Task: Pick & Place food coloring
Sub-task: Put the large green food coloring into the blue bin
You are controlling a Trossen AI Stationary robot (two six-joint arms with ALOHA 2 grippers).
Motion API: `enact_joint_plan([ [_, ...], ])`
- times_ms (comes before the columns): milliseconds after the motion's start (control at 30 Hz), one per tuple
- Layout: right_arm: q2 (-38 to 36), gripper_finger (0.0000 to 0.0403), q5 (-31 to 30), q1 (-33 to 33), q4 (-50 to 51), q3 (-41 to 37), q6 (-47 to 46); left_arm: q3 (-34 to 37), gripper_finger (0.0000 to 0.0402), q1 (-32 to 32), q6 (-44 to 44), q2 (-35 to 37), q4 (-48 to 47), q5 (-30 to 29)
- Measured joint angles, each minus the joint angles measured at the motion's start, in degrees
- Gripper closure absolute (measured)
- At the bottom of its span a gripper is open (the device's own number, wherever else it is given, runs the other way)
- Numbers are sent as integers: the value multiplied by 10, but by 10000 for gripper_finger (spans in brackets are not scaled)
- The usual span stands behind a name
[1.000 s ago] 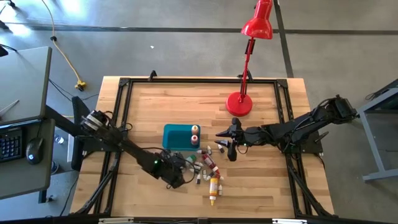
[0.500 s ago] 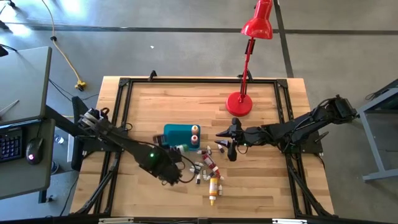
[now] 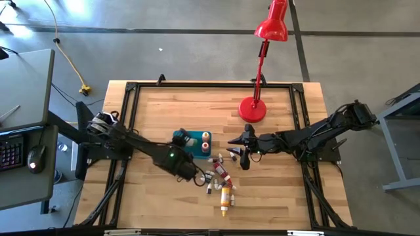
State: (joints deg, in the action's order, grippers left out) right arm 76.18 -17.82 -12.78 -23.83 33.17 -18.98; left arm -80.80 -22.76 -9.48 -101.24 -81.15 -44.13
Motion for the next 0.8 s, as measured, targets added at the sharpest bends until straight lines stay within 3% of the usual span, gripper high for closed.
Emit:
enact_joint_plan([
  [367, 0, 258, 0, 0, 0, 0, 2, 13, 298, 29, -198, -80, 20, -46],
  [533, 0, 258, 0, 0, -2, 0, 3, 13, 298, 29, -274, -120, 49, -107],
  [800, 0, 258, 0, 0, -7, 0, 17, 12, 297, 29, -310, -146, 74, -116],
])
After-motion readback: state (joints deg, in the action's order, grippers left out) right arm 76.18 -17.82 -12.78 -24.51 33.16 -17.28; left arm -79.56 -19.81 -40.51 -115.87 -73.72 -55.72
